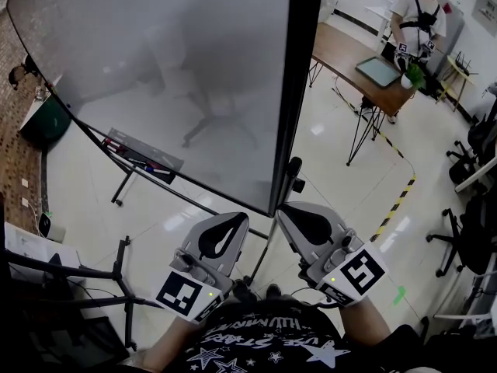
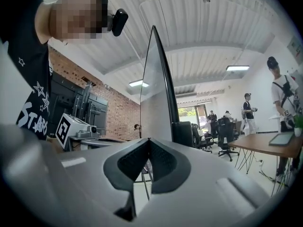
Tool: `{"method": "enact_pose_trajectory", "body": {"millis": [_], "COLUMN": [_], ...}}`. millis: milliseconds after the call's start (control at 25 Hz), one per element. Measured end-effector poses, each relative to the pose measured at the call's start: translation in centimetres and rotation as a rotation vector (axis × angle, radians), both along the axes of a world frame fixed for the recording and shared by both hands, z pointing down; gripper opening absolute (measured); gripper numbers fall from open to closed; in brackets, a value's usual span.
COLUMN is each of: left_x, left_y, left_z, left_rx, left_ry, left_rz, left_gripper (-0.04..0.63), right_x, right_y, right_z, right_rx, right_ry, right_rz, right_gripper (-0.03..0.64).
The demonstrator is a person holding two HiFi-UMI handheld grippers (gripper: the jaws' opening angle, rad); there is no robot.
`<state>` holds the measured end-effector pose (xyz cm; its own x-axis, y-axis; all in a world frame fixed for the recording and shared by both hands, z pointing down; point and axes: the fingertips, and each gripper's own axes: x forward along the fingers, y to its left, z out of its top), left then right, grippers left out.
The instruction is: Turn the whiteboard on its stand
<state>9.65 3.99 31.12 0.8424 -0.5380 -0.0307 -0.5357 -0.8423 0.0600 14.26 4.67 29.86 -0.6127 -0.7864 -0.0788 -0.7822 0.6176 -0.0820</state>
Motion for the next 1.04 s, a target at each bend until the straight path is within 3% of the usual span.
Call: {"method": "enact_pose_trajectory", "body": {"millis": [200, 600, 1040], "left_x": [-0.2, -0.6, -0.7], "left_y": [0.1, 0.0, -0.1], "left_z": [0.4, 0.2, 0.1], "left_rx": [-0.007, 0.001, 0.004], "left_ry": [-0.006, 0.002, 0.000], "left_rz": [0.000, -0.001, 0.018], "left_gripper": [0.005, 0.005, 0.005], "right_x": [0.0, 1.0, 0.9], "right_y": [0.0, -0.2, -0.7], "right_z": [0.3, -0.6, 0.3], "right_rx": [-0.015, 0.066, 0.041], "right_ry": [-0.001, 0.011, 0.020], "right_rz": [0.012, 0.054, 0.066], "right_gripper": [0.008, 0.008, 0.008]}}
